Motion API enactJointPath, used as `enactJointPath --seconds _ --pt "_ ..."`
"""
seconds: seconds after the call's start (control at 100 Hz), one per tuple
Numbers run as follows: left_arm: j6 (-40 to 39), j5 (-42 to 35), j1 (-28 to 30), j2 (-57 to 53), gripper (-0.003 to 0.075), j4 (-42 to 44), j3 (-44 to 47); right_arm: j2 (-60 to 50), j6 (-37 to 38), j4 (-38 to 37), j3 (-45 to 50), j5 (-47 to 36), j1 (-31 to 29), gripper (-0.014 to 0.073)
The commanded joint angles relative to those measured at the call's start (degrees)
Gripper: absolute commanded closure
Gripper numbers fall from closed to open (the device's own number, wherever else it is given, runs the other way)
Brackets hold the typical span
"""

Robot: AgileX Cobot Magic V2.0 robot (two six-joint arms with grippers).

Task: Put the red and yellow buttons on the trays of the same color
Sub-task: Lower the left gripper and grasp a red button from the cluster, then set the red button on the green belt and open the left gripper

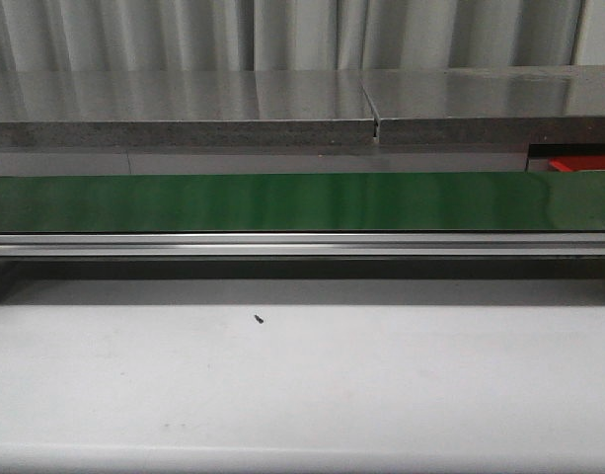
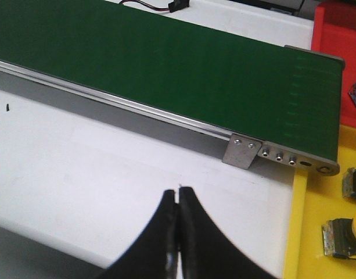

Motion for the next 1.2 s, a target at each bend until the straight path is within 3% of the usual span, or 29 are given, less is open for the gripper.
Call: enactJointPath --seconds 0.0,0.22,0.34,0.64,0.79,0.89,1.19 --pt "0.9 -4.0 -1.6 -2.6 0.068 -2.8 0.2 -0.2 -0.4 1.1 -1.5 -2.8 0.1 0.0659" --pt "1.2 -4.9 -2.9 -2.3 0.0678 -3.6 1.0 -0.2 -0.4 1.1 -1.5 -2.8 0.1 0.0659" --pt "1.2 -4.6 -2.9 -2.3 0.064 -3.7 1.2 -0.2 -0.4 1.1 -1.5 -2.8 0.1 0.0659" --pt "1.2 -4.2 -2.9 -1.4 0.0378 -4.2 2.9 -0.2 -0.4 1.1 -1.5 -2.8 0.1 0.0659" --pt "1.4 -3.9 -2.9 -1.8 0.016 -5.3 2.9 -0.2 -0.4 1.1 -1.5 -2.8 0.1 0.0659" --pt "1.4 -3.8 -2.9 -2.5 0.0062 -6.2 2.9 -0.2 -0.4 1.1 -1.5 -2.8 0.1 0.0659" --pt "1.4 -2.8 -2.6 -6.8 0.005 -5.9 -1.9 -0.2 -0.4 1.1 -1.5 -2.8 0.1 0.0659"
